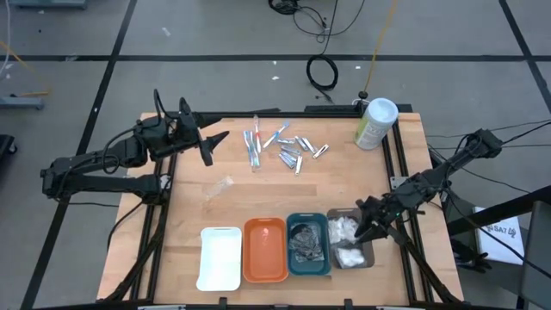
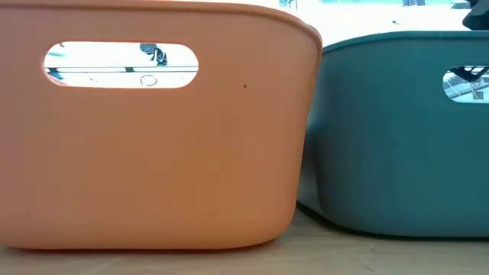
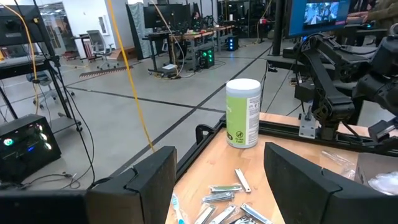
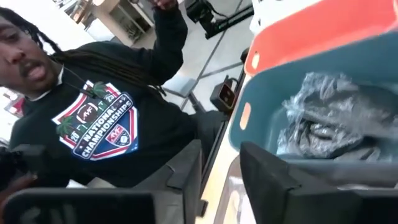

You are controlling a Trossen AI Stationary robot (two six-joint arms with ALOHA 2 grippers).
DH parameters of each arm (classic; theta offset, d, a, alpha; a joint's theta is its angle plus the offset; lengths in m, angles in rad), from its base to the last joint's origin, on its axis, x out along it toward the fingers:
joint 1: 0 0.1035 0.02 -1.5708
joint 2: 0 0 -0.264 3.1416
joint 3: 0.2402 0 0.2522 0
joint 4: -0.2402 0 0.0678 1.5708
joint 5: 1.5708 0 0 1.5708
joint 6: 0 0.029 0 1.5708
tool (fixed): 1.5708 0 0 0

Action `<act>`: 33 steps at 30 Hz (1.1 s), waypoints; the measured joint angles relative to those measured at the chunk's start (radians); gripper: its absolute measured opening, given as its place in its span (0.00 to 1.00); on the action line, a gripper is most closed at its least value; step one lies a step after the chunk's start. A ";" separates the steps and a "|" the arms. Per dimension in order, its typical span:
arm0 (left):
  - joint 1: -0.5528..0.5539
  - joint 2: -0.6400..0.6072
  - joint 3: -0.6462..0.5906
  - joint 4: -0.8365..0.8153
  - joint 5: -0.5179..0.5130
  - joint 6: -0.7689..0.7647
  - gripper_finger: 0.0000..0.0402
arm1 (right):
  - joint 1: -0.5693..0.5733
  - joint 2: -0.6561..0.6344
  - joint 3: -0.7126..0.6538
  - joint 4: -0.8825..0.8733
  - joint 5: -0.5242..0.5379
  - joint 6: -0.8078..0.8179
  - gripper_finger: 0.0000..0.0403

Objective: Pick & Place Travel size toiletries
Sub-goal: Put the blue toothbrush into the white bin

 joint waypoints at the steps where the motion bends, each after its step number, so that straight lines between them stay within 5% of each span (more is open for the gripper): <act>1: 0.000 0.000 0.000 0.000 0.000 0.000 0.59 | 0.000 -0.004 0.000 0.004 0.002 -0.021 0.27; 9: 0.000 0.000 0.000 0.000 0.000 0.006 0.59 | -0.002 -0.007 0.000 0.186 0.141 -0.415 0.34; 16: 0.000 0.000 0.000 -0.007 0.000 0.003 0.59 | -0.023 -0.011 0.000 0.204 0.717 -0.667 0.33; 18: 0.000 0.000 0.000 -0.010 0.000 0.010 0.59 | -0.044 -0.034 0.000 0.199 0.783 -0.677 0.33; 27: 0.000 0.000 0.000 -0.009 0.000 0.054 0.59 | -0.297 -0.171 0.079 0.006 0.525 -0.700 0.32; 33: 0.000 0.000 0.000 -0.009 0.000 0.046 0.59 | -0.517 -0.262 0.094 -0.148 0.466 -0.708 0.32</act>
